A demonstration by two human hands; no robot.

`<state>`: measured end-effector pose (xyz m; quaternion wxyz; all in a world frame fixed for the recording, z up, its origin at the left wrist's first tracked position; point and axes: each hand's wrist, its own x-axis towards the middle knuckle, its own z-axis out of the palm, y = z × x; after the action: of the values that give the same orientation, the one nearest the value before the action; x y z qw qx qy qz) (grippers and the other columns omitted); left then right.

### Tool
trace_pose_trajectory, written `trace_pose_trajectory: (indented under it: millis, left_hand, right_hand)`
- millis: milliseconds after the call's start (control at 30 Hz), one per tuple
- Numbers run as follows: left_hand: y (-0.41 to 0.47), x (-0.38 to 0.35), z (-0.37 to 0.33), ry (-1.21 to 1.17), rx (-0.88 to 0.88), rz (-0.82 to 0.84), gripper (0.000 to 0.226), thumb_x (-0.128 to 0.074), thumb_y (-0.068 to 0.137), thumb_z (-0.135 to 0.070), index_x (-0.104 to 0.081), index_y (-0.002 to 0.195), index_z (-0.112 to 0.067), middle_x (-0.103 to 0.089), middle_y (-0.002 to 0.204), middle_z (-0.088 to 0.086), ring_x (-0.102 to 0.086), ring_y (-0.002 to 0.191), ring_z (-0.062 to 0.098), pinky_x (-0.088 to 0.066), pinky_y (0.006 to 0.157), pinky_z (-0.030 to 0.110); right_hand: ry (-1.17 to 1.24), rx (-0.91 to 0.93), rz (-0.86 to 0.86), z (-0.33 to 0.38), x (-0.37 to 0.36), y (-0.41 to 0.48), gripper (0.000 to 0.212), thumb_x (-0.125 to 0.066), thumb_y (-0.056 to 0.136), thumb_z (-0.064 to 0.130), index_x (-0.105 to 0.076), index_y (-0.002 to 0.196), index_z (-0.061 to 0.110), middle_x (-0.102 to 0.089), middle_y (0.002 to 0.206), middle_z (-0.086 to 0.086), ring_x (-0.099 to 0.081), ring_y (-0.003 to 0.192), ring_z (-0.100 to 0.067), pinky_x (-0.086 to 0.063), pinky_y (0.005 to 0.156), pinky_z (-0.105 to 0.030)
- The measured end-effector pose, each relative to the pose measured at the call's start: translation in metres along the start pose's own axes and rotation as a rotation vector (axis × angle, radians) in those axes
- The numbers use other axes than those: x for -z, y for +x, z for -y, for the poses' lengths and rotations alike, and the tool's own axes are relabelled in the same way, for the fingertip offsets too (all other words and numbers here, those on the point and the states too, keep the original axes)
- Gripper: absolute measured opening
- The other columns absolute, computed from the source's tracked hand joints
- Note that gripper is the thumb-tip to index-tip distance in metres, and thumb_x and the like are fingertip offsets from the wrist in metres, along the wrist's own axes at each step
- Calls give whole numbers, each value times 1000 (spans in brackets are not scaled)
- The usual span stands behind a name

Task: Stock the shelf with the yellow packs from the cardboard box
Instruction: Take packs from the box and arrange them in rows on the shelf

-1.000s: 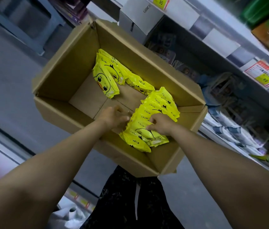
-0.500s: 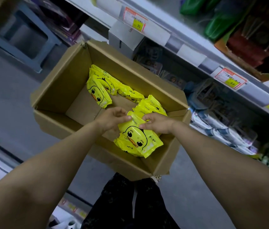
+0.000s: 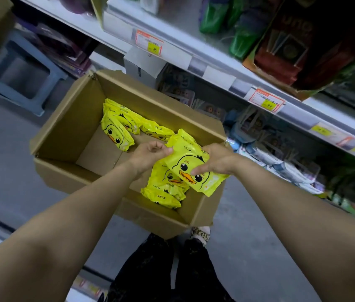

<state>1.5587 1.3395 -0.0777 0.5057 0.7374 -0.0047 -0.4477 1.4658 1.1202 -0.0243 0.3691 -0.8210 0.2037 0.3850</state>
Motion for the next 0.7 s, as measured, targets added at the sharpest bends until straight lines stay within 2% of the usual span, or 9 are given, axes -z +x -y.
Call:
trace_pose_trajectory:
  millis: [67, 167, 200, 267, 333, 500, 633, 700]
  left_hand:
    - [2, -2, 2, 5, -3, -10, 23, -74, 85, -29, -68, 98, -11, -65, 85, -8, -57, 83, 6, -43, 86, 27]
    - [6, -7, 10, 36, -22, 13, 27, -76, 83, -23, -67, 104, -8, -67, 98, 1, -61, 97, 12, -45, 92, 30]
    - [8, -9, 14, 74, -23, 26, 29, -77, 82, -24, -68, 106, -10, -67, 108, 3, -60, 107, 15, -46, 95, 33]
    - [12, -15, 20, 207, -13, 53, 32, -78, 82, -28, -68, 110, -16, -62, 121, -1, -53, 114, 12, -43, 93, 32]
    - [17, -20, 26, 331, -27, 62, 33, -78, 81, -32, -68, 111, -21, -60, 124, -4, -48, 113, 10, -41, 87, 31]
    - [31, -30, 39, 495, -10, 95, 28, -80, 76, -42, -68, 100, -36, -64, 120, 4, -58, 113, 22, -48, 90, 33]
    - [41, -34, 46, 557, 3, 104, 29, -80, 77, -41, -68, 103, -34, -64, 122, 5, -58, 114, 24, -49, 90, 33]
    - [47, -33, 50, 570, 23, 105, 31, -79, 78, -43, -68, 105, -34, -64, 122, 4, -58, 114, 23, -48, 91, 34]
  right_hand:
    - [65, -16, -66, -12, 13, -11, 78, -88, 62, 55, -63, 124, 15, -65, 123, 9, -58, 119, -16, -46, 98, -30]
    - [121, -67, -117, -31, 26, -20, 105, -87, 42, 71, -60, 130, 18, -66, 126, 7, -62, 117, -18, -48, 104, -36]
    - [171, -88, -121, -37, 28, -23, 96, -89, 44, 67, -64, 125, 21, -71, 119, 7, -66, 111, -18, -51, 101, -38]
    - [298, -108, -97, -48, 32, -28, 58, -94, 58, 42, -71, 108, 24, -77, 98, 8, -73, 93, -17, -57, 91, -39]
    - [354, -133, -84, -59, 32, -29, 49, -94, 60, 34, -73, 103, 23, -78, 91, 6, -75, 85, -18, -59, 88, -42]
    - [444, -167, -23, -65, 22, -23, 55, -95, 59, 31, -72, 106, 19, -78, 94, -1, -76, 85, -25, -58, 89, -49]
    - [483, -157, -40, -62, 17, -13, 83, -97, 37, 49, -71, 111, 21, -78, 97, 1, -76, 87, -22, -59, 88, -48]
    - [460, -152, -29, -61, 17, -10, 77, -96, 44, 46, -70, 112, 22, -78, 96, 4, -76, 84, -19, -60, 86, -45]
